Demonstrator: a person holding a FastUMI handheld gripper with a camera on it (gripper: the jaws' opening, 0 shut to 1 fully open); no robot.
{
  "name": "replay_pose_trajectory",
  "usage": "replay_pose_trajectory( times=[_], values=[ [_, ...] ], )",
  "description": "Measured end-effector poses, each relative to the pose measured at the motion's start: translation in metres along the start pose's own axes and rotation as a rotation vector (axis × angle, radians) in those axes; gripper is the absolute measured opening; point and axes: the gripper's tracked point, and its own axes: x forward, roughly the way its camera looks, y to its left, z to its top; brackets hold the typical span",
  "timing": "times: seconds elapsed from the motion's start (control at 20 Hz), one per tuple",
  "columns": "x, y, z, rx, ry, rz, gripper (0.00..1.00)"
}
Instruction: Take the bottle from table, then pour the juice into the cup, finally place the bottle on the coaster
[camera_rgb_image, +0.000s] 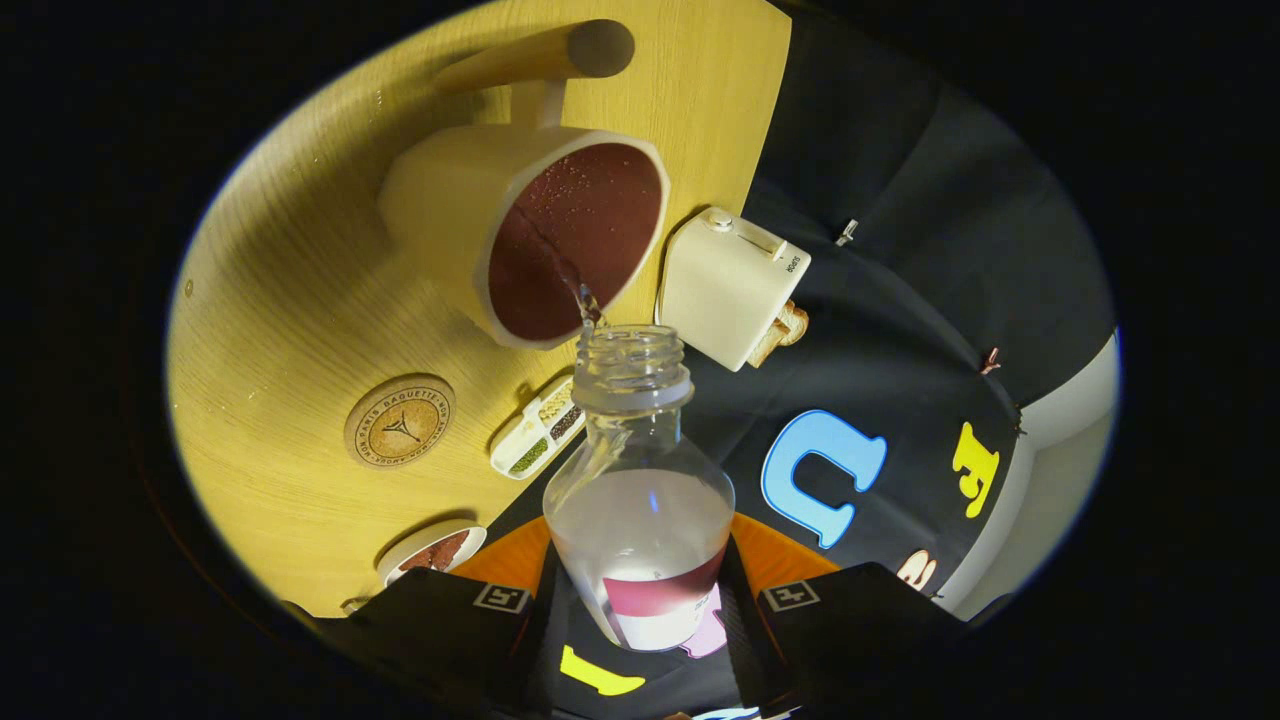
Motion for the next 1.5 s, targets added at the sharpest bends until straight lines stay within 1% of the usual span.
replay_pose_trajectory(
  times=[0.45,0.6,0.75,0.95,1.25,1.5],
  values=[
    [0.002,-0.013,-0.003,-0.072,-0.011,0.005,0.69],
    [0.003,-0.013,-0.005,-0.087,0.003,0.02,0.68],
    [0.002,-0.014,-0.001,-0.096,0.005,0.033,0.69],
    [-0.001,-0.017,0.005,-0.143,-0.004,0.034,0.68],
    [-0.007,-0.027,0.017,-0.179,-0.026,0.031,0.68],
    [-0.008,-0.03,0.018,-0.198,-0.029,0.033,0.68]
  ],
)
